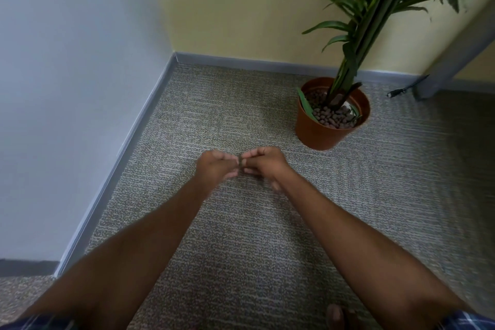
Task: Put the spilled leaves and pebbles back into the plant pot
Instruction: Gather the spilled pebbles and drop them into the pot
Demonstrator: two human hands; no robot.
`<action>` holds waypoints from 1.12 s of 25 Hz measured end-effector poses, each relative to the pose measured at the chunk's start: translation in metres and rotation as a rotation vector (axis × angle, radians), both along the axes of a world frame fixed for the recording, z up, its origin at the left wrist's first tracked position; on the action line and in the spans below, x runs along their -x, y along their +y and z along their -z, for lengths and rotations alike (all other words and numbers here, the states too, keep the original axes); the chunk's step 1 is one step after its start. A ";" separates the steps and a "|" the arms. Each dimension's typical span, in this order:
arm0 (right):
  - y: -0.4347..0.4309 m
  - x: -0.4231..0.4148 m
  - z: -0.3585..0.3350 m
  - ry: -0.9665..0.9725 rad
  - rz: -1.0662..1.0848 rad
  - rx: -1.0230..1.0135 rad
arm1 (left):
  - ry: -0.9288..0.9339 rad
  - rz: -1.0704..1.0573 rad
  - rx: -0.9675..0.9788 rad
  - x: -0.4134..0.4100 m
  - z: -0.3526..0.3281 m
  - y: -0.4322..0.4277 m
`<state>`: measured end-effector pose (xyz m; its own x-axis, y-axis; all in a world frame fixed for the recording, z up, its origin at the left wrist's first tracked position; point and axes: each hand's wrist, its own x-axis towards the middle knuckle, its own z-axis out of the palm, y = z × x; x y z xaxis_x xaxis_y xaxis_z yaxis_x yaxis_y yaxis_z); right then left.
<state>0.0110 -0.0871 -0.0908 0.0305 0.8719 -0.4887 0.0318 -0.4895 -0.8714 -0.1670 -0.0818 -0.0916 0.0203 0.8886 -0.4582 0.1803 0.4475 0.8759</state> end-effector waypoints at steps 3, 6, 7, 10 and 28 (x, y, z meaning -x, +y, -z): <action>0.001 -0.014 -0.020 0.158 0.151 -0.038 | -0.205 -0.046 0.056 -0.035 -0.023 0.011; 0.007 -0.036 -0.044 0.095 0.265 -0.161 | -0.269 -0.051 0.047 -0.069 -0.051 0.023; 0.009 -0.044 -0.054 0.056 0.289 -0.203 | -0.289 -0.048 0.038 -0.081 -0.060 0.028; 0.020 -0.072 -0.081 -0.041 0.382 -0.289 | -0.316 -0.032 -0.025 -0.120 -0.088 0.043; 0.023 -0.108 -0.097 -0.095 0.738 -0.273 | -0.316 0.133 -0.167 -0.187 -0.092 0.084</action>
<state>0.1190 -0.0638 0.0058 0.6782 0.6991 -0.2266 -0.1372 -0.1826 -0.9736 0.0202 0.0021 0.0009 0.2576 0.9306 -0.2599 -0.0639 0.2848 0.9564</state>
